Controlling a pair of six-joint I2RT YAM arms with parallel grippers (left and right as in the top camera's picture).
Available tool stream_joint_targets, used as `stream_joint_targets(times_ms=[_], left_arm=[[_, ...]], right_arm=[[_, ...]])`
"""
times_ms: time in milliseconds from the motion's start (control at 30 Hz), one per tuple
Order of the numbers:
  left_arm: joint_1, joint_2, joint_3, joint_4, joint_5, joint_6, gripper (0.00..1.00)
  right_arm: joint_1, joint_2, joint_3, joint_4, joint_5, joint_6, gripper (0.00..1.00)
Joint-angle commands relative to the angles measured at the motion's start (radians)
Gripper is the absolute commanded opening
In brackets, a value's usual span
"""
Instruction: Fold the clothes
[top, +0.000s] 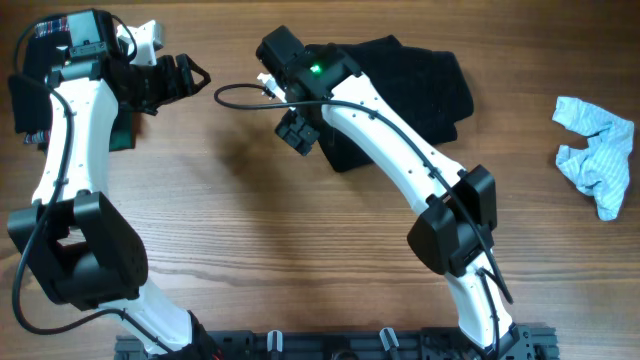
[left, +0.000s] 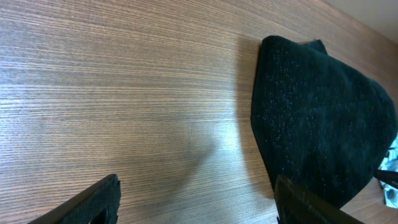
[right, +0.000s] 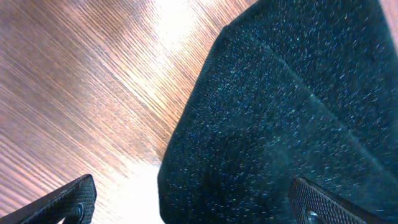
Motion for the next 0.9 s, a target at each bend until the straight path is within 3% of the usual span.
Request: stream_joint_targets(times_ms=[0, 167, 300, 367, 633, 700, 867], left_arm=[[0.003, -0.023, 0.017, -0.001, 0.013, -0.006, 0.78], [-0.016, -0.022, 0.017, -0.005, 0.016, -0.032, 0.78], [-0.068, -0.018, 0.017, 0.003, 0.016, -0.032, 0.78], [-0.106, -0.011, 0.017, 0.012, 0.016, -0.032, 0.78], [-0.26, 0.043, 0.017, 0.073, 0.016, -0.032, 0.73], [-0.287, 0.055, 0.017, 0.084, 0.015, -0.032, 0.72], [-0.339, 0.079, 0.017, 0.117, 0.016, -0.032, 0.6]], right_arm=[[-0.044, -0.031, 0.04, -0.002, -0.05, 0.088, 1.0], [-0.145, -0.05, 0.093, 0.006, -0.074, 0.224, 1.0], [-0.259, -0.053, 0.095, 0.02, -0.28, 0.251, 0.99], [-0.322, -0.048, 0.095, 0.019, -0.362, 0.301, 0.94], [-0.479, -0.047, 0.085, 0.05, -0.524, 0.352, 0.14], [-0.502, -0.045, 0.068, 0.056, -0.535, 0.352, 0.04], [-0.547, -0.045, -0.05, 0.109, -0.608, 0.348, 0.04]])
